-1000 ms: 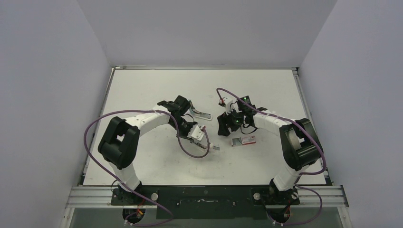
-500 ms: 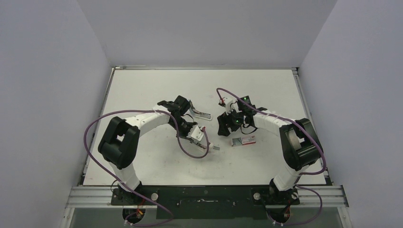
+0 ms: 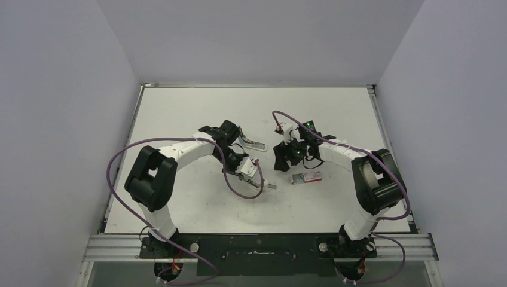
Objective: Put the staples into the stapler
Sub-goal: Install the staple into the stapler.
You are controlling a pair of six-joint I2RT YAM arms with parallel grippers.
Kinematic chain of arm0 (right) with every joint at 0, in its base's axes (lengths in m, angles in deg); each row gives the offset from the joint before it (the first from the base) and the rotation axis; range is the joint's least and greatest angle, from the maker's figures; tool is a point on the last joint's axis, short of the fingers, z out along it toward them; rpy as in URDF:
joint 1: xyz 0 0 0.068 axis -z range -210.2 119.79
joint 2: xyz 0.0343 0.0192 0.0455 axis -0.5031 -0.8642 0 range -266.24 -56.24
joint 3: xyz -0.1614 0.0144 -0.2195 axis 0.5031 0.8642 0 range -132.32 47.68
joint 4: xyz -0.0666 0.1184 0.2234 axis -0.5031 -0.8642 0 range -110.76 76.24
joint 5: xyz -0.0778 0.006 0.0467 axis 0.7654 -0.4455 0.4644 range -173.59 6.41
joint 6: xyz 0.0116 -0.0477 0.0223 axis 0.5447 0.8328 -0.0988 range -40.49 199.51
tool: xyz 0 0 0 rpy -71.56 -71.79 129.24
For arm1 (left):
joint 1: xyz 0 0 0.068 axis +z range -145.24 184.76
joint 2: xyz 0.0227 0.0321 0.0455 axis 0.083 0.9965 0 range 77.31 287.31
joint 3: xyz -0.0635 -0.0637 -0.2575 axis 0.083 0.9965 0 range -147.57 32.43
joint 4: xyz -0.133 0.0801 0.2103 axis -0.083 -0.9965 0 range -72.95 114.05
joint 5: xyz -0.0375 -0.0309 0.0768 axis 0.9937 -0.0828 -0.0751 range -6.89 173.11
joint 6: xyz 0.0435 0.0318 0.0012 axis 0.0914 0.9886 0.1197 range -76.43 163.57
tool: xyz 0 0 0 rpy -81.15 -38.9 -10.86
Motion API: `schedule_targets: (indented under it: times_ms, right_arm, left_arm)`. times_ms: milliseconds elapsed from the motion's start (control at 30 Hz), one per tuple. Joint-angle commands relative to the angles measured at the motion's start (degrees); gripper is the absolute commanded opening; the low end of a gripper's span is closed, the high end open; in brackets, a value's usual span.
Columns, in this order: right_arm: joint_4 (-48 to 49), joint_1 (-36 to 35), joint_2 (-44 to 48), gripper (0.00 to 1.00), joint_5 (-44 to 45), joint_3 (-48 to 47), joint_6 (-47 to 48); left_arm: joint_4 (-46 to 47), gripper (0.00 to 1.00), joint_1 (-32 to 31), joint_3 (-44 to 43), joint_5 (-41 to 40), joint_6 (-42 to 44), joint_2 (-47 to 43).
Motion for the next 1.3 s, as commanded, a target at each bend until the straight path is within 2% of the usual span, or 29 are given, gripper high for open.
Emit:
schedule_targets:
  times_ms: [0, 1267]
  right_arm:
    - [1.0, 0.3, -0.3, 0.72, -1.5, -2.4, 0.6]
    - [0.8, 0.4, -0.4, 0.72, -1.6, -2.5, 0.8]
  left_arm:
    - [-1.3, 0.00, 0.1, -2.2, 0.5, 0.9, 0.5]
    - [-1.6, 0.00, -1.7, -2.6, -0.6, 0.0, 0.6]
